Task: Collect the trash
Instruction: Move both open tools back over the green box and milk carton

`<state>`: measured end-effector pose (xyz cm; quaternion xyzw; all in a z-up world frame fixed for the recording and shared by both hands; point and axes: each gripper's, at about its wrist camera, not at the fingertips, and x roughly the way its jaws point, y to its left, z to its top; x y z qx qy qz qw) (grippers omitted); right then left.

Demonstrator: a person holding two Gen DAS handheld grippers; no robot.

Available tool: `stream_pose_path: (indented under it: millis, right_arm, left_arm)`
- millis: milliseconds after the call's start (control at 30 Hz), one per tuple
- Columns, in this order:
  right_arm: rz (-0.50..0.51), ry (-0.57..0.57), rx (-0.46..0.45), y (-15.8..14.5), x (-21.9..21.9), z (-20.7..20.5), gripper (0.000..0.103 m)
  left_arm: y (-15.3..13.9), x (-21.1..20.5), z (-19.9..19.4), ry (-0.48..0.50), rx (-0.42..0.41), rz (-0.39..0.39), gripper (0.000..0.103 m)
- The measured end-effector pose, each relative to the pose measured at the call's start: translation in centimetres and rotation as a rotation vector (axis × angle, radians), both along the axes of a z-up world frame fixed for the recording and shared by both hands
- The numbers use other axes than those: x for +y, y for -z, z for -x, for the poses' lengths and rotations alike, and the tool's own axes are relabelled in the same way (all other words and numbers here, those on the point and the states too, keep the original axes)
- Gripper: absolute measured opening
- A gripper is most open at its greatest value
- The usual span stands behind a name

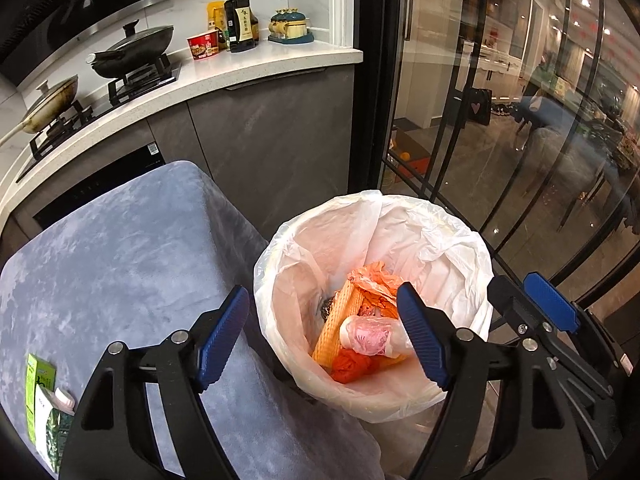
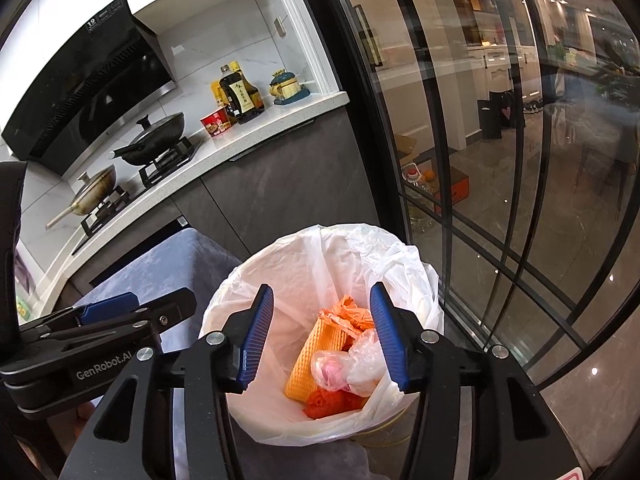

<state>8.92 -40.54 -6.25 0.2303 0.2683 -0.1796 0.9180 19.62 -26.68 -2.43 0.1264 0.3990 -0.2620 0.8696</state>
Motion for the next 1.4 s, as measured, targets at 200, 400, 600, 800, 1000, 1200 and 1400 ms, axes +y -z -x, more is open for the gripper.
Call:
stream_pose_path:
  millis: [200,400,600,800,1000,1200,1400]
  right_arm:
    - [0.015,0.003,-0.011,-1.0,0.8,0.5,0.053]
    - [0.039,-0.010,-0.028,-2.5,2.6,1.3,0.055]
    - [0.051,-0.043,-0.041,-4.2,5.9,2.3,0.059]
    - [0.088,-0.121,-0.035,-5.2,11.5,2.8,0.066]
    - [0.113,-0.236,-0.007,-4.5,18.3,2.3,0.067]
    - [0.081,-0.343,0.037,-2.5,24.6,1.3,0.068]
    - [0.053,-0.438,0.073,-0.8,30.8,0.2,0.068]
  left_arm:
    - [-0.8,1.2,0.4,-0.008,-0.013,0.014,0.075]
    - [-2.4,4.3,1.1,-0.043,-0.032,0.045,0.080]
    - [-3.7,10.2,2.1,-0.107,-0.051,0.062,0.084]
    - [-3.7,18.1,3.1,-0.219,-0.059,0.055,0.089]
    - [-2.4,27.2,4.2,-0.350,-0.026,0.048,0.090]
    - [-0.7,35.5,5.3,-0.466,0.000,0.027,0.090]
    - [1.7,43.6,6.0,-0.586,0.053,0.014,0.090]
